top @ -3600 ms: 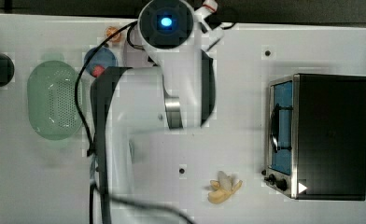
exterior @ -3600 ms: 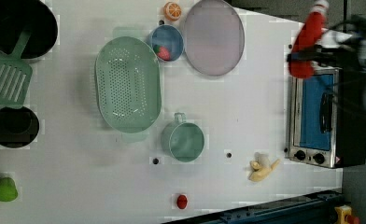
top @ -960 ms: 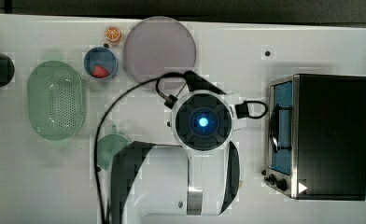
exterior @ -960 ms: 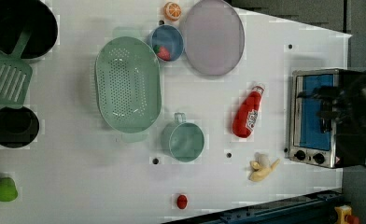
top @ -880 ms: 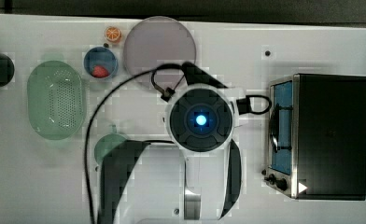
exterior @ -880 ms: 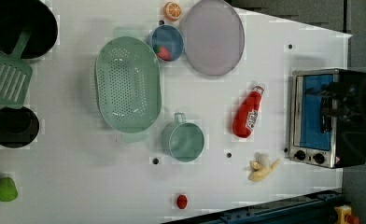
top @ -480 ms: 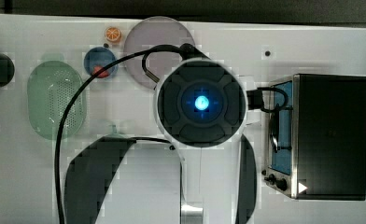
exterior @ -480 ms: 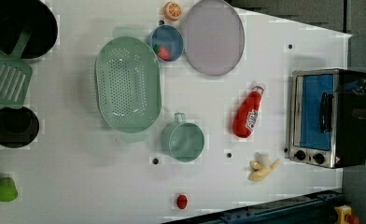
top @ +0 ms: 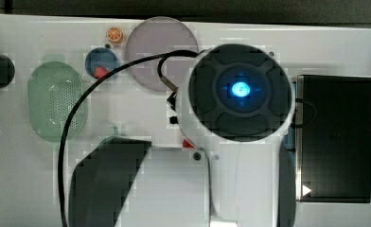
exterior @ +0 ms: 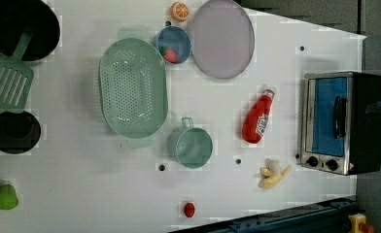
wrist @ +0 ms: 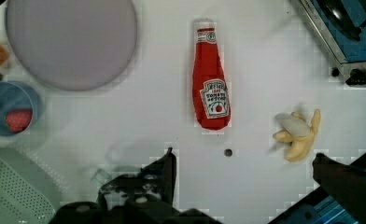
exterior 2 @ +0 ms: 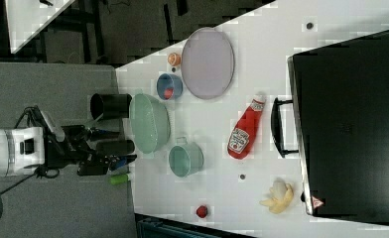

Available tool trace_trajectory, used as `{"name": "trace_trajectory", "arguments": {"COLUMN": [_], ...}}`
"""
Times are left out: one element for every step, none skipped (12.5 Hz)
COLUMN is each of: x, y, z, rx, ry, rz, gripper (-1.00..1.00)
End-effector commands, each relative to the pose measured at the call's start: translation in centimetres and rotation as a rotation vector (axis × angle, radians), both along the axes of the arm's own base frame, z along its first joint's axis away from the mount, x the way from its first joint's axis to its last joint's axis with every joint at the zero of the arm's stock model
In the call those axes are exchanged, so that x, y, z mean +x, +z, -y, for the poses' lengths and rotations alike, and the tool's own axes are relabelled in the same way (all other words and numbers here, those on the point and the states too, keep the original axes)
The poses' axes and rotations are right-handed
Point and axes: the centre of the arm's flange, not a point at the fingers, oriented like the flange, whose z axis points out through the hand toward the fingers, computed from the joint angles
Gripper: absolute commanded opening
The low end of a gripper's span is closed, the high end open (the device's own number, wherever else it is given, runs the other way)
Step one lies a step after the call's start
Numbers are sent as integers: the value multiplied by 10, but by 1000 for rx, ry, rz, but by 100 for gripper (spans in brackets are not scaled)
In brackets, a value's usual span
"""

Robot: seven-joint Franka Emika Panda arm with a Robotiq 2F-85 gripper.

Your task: Pick ketchup from plate and place it on table.

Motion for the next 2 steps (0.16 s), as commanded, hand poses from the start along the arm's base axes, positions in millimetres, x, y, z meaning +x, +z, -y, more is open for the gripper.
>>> {"name": "trace_trajectory", "arguments": {"x": [4, 4], "y": [4, 3], "z": [-2, -3], "rx": [-5, -5], "ry": [-36, -36], "rz": [-4, -5], "gripper": [100, 100]}}
